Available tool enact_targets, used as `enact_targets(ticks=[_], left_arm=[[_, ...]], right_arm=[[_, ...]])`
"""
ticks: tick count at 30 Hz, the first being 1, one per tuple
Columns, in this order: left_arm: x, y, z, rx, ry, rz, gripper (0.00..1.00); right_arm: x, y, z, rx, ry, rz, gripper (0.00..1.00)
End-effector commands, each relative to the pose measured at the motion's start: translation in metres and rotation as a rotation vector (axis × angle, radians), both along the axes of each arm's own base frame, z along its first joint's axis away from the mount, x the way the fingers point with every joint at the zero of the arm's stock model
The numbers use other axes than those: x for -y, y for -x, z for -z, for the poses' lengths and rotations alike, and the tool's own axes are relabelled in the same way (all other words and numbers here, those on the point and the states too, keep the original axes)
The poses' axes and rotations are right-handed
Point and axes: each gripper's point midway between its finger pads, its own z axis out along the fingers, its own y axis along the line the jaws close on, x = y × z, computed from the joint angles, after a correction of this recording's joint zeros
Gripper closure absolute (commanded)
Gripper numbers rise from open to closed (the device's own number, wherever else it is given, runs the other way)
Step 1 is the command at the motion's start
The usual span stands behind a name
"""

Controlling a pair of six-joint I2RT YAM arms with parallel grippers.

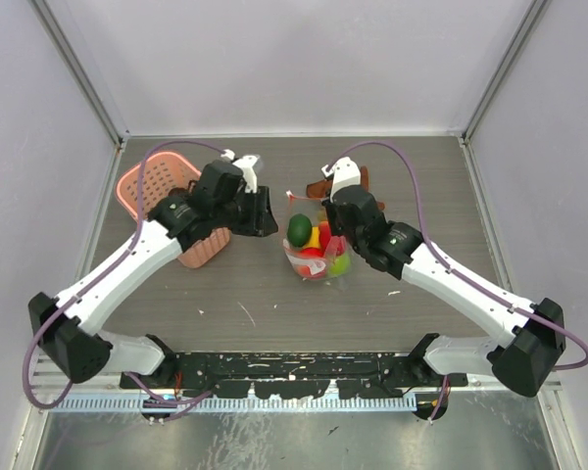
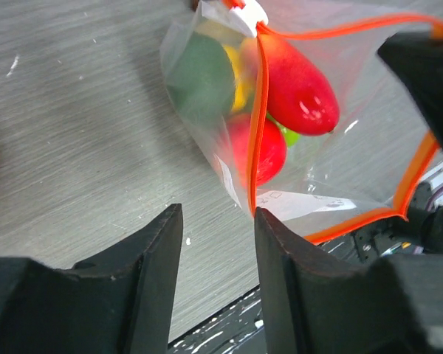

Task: Place the food in the zip-top bag and seal the zipper
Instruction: Pick up the fake fruit from the bin.

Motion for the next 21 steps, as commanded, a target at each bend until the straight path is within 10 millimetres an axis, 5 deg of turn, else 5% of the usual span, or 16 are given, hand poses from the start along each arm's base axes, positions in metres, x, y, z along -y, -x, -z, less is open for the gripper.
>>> enact_targets(ticks=[1,14,21], left_arm=[[-0.022,-0.008,-0.054,0.158,0.079,-0.071,0.51],[-0.149,-0.059,-0.048,0.195,-0.160,-0.394,0.27],[-0.220,-0.090,-0.012,0.039,-0.302,-0.571,0.23]], right_arm=[[-0.015,-0.012,-0.034,0.069,-0.104,-0.010,1.00],[-0.023,-0.012,-0.035,0.066,-0.090,-0.056,1.00],[-0.024,-0.011,-0.033,0.068,-0.084,-0.068,1.00]])
